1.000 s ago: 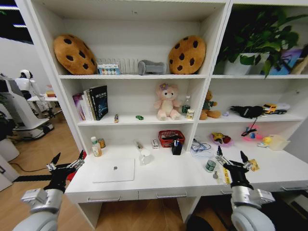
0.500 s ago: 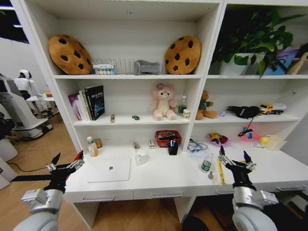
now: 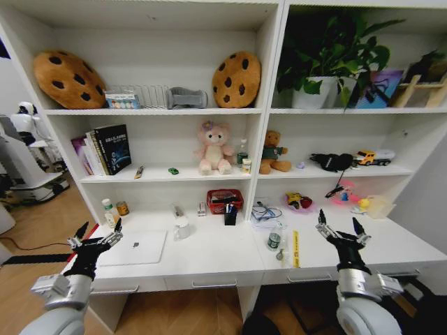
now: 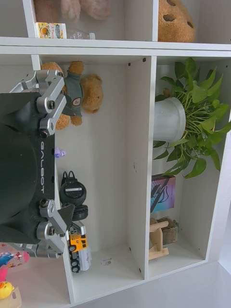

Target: Organize the objects on the table.

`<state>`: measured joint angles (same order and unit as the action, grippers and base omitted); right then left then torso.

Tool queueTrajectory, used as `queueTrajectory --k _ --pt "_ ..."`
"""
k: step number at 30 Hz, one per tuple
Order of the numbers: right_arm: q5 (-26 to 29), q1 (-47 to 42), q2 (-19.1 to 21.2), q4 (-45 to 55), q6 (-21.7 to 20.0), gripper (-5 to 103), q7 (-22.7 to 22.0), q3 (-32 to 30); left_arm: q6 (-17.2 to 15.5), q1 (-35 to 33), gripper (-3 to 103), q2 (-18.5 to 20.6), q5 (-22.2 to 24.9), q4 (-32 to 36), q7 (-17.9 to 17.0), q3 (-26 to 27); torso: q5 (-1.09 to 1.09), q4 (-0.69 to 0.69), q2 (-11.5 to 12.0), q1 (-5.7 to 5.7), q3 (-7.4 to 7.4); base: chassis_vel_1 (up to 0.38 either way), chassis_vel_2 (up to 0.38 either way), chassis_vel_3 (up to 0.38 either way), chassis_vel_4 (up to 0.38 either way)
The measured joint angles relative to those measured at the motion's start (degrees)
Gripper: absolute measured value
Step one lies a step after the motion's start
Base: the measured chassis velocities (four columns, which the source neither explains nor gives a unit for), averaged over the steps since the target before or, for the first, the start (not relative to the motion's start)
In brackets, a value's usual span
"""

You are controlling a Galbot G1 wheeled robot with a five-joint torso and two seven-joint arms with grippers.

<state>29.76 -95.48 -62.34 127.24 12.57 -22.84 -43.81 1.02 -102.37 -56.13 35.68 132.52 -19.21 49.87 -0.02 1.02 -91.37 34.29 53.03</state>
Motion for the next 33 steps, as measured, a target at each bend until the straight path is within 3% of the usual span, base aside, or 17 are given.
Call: queueTrajectory --k 6,13,16,20,25,29,33 --pt "1.78 0.22 1.18 -0.38 -0.94 100 0.97 -0.12 0.08 0.08 100 -0.23 -0.23 -0.31 -0.02 -0.25 0.02 -0.04 0.0 0.0 0.0 0.0 0.0 0.0 0.0" --pt "4.69 -1.27 3.23 -2.34 -7.39 100 2.86 -2.5 0.49 0.17 100 -0.7 -0.54 -0.72 0.02 -0.38 0.04 -0.02 0.0 0.0 0.0 0.005 0.007 -0.004 -0.005" --pt "8.11 -1.42 5.27 -4.41 -10.59 100 7.67 -2.9 0.66 0.15 100 -0.94 -0.79 -0.86 0.15 -0.6 0.04 -0.01 0.0 0.0 0.0 0.0 0.0 0.0 0.0" --pt "9.11 -0.68 6.96 -6.71 -11.82 100 11.64 -2.35 0.68 0.25 100 -0.99 -0.89 -0.89 0.17 -0.78 0.03 -0.03 0.0 0.0 0.0 0.0 0.0 0.0 0.0" --pt "8.82 4.77 9.82 -12.08 -12.06 100 15.09 1.64 1.01 0.06 100 -1.09 -1.02 -1.06 0.28 -0.65 0.03 -0.04 0.0 0.0 0.0 0.0 0.0 0.0 0.0" --pt "8.86 7.5 10.43 -14.04 -12.1 99 15.12 4.26 1.08 -0.01 100 -1.22 -1.06 -1.15 0.32 -0.63 0.01 -0.03 0.0 0.0 0.0 0.0 0.0 0.0 0.0" --pt "9.2 12.77 10.73 -18.44 -12.3 99 14.91 10.67 1.09 0.11 100 -1.21 -1.2 -1.28 0.35 -0.84 0.02 -0.02 0.0 0.0 0.0 0.0 0.0 0.0 0.0"
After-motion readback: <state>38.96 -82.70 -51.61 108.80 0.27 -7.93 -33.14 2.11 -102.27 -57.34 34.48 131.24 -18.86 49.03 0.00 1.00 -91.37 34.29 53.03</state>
